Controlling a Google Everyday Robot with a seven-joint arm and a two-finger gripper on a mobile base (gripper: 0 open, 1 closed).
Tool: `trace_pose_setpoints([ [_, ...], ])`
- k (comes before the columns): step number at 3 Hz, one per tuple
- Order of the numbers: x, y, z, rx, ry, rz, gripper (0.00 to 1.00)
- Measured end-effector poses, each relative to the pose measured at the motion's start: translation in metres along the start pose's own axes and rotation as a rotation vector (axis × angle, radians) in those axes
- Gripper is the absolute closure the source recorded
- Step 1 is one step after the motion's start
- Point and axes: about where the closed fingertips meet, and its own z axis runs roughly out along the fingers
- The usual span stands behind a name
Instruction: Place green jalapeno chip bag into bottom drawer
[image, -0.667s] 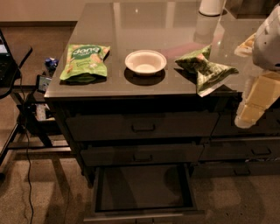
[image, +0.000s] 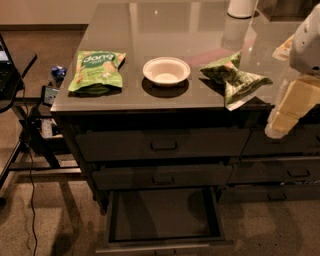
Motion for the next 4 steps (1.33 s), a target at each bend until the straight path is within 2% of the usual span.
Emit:
trace_pose_setpoints([
  [2, 0.028, -0.070, 0.027, 0.059, 0.069, 0.217, 0.00],
  [3, 0.028, -0.070, 0.027, 0.059, 0.069, 0.218, 0.00],
  [4, 0.020, -0.083, 0.050, 0.080, 0.064, 0.246, 0.00],
])
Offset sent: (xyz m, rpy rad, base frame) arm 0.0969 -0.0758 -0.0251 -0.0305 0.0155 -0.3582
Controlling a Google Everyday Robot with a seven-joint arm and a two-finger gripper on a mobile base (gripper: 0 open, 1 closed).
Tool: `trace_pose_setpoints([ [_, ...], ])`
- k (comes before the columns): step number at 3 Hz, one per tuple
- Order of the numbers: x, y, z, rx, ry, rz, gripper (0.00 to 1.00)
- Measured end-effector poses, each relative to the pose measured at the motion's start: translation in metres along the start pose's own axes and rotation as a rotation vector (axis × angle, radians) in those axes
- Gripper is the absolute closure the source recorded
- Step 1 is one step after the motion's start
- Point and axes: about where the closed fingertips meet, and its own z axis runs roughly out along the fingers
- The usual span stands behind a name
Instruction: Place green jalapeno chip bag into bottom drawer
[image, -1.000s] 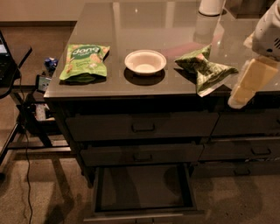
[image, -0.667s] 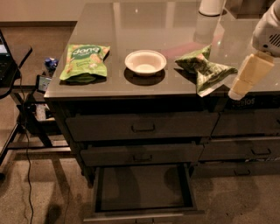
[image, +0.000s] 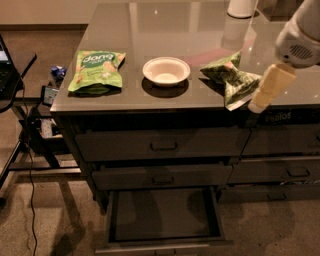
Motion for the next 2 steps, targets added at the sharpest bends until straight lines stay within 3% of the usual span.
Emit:
trace_pose_setpoints([
  [1, -0.0326, -0.0209, 0.0296, 0.054, 0.045, 0.041, 0.00],
  [2, -0.0331, -0.0210, 0.0297, 0.055, 0.045, 0.041, 0.00],
])
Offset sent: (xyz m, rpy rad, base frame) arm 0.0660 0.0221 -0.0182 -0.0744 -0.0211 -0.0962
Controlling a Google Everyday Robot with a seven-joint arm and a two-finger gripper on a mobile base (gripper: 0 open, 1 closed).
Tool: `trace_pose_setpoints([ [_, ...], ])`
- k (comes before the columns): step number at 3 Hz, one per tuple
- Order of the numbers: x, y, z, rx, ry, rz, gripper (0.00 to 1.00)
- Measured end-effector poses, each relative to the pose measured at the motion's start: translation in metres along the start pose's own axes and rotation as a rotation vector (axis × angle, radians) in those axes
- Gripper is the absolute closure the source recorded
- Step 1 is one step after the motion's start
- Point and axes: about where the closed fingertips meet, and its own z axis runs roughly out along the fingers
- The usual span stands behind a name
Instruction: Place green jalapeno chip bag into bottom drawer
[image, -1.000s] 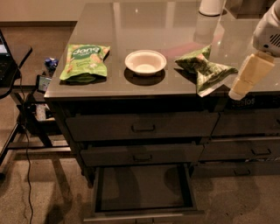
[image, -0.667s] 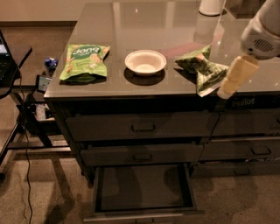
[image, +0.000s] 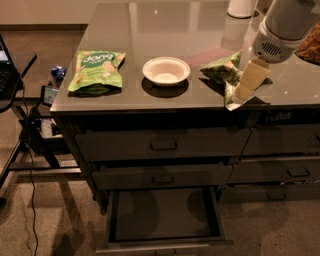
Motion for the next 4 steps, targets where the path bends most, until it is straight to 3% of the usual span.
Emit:
trace_pose_setpoints([
  [2, -0.007, -0.013, 0.021, -0.028, -0.014, 0.039, 0.00],
  [4, -0.043, -0.022, 0.050, -0.078, 0.022, 0.063, 0.00],
])
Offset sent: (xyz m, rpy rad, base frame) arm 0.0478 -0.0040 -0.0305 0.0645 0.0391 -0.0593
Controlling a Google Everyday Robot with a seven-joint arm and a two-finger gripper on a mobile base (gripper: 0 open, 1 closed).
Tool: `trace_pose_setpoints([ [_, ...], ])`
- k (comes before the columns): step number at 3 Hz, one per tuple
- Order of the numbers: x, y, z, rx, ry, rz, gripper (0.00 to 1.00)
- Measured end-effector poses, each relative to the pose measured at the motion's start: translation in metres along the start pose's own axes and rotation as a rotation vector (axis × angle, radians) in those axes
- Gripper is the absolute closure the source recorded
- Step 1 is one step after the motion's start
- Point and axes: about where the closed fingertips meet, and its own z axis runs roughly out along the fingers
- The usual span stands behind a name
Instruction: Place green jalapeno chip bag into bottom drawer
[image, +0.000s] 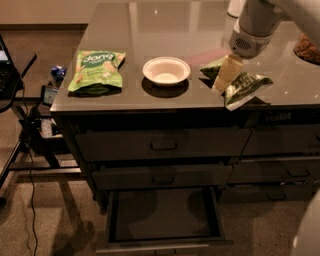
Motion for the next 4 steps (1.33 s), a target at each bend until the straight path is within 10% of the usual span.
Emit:
trace_pose_setpoints([
  [2, 0.001, -0.004, 0.049, -0.070, 0.037, -0.002, 0.00],
  [4, 0.001, -0.004, 0.050, -0.071, 0.038, -0.002, 0.42],
])
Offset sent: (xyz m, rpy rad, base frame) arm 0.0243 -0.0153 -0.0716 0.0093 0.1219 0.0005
